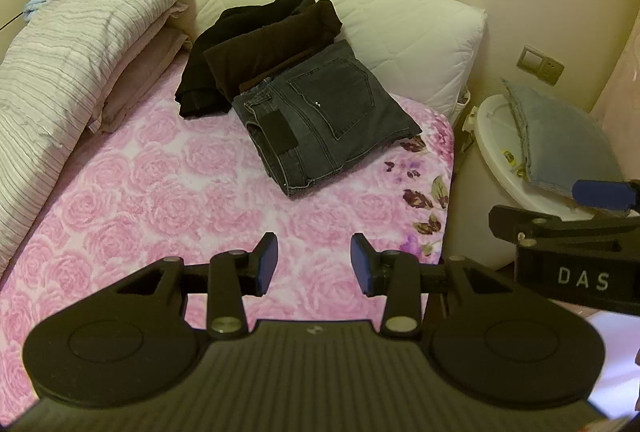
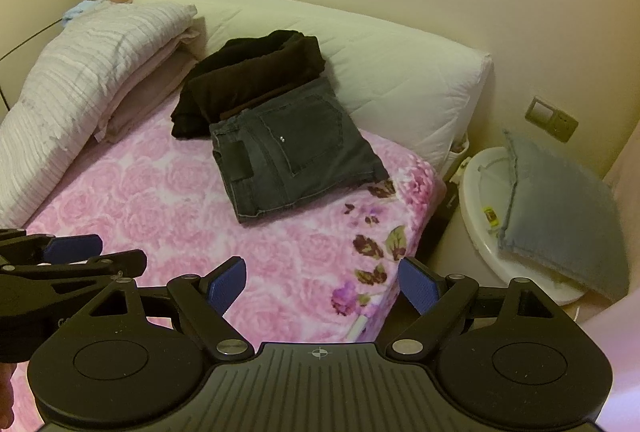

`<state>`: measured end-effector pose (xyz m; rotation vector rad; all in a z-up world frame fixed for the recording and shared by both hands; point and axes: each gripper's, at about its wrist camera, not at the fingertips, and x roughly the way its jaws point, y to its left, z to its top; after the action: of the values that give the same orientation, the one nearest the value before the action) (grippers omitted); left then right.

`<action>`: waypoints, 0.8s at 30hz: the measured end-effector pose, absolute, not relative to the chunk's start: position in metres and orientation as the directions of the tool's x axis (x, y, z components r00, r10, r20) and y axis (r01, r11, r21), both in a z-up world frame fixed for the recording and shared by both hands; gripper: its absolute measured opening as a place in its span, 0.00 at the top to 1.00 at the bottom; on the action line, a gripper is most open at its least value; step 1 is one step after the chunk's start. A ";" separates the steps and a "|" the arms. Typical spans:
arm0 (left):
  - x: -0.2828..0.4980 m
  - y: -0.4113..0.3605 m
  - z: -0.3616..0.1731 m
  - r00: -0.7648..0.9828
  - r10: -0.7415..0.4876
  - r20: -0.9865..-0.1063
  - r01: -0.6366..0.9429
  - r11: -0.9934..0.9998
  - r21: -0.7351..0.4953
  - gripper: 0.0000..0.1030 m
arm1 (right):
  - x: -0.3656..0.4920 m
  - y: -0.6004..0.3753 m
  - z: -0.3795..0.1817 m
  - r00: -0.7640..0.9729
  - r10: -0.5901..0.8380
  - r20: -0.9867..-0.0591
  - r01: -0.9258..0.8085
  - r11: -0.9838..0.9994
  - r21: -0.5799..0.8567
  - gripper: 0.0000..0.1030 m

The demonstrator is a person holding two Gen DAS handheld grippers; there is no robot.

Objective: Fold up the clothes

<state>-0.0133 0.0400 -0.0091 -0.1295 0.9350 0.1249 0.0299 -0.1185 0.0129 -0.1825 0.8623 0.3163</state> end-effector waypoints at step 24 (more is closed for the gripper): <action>0.031 0.045 -0.031 0.509 0.121 -0.852 -0.264 0.964 -0.021 0.65 | 0.087 -0.121 -0.009 0.562 0.217 -0.798 -0.376 0.926 -0.013 0.16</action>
<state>0.0308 0.0455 -0.0310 -0.1549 1.0118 0.2329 0.0867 -0.1207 -0.0088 -0.1898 0.9095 0.3520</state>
